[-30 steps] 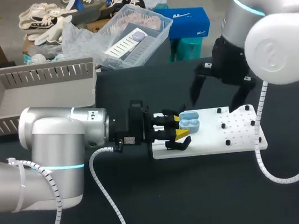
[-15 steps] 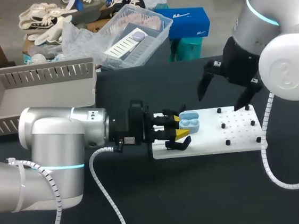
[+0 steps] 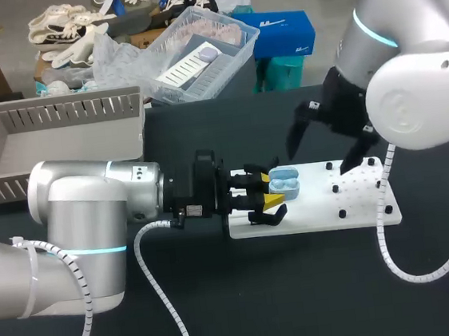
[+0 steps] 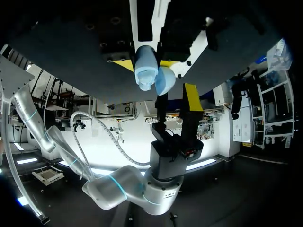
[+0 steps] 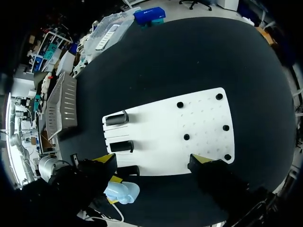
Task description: Pick up each earbud case from the left stands, insert the matching earbuds, close the lid, and place the case in the box.
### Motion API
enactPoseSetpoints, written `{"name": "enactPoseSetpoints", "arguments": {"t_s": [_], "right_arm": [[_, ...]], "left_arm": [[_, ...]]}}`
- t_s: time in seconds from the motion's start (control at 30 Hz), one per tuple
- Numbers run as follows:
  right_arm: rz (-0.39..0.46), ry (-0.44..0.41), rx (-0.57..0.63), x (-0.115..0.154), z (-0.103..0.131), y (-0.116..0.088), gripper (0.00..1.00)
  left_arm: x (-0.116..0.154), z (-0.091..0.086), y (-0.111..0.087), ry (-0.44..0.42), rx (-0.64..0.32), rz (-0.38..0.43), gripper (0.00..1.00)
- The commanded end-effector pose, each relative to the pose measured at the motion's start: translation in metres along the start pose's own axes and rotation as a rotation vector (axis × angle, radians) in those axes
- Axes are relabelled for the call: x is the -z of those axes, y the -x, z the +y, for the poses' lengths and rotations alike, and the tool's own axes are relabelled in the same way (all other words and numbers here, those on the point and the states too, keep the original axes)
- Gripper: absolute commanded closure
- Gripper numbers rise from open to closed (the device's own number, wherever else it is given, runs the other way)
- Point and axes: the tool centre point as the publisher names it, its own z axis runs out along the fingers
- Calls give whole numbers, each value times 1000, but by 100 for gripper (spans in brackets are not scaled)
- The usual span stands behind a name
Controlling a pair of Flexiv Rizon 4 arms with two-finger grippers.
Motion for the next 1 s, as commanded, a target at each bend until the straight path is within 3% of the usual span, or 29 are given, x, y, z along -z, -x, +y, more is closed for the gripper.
{"name": "enactPoseSetpoints", "arguments": {"t_s": [0.03, 1.0], "right_arm": [[25, -8, 4, -6, 4, 3, 0], [59, -23, 76, 9, 6, -39, 0]], "left_arm": [[0, -1, 0, 6, -2, -1, 100], [0, -1, 0, 6, -2, -1, 100]]}}
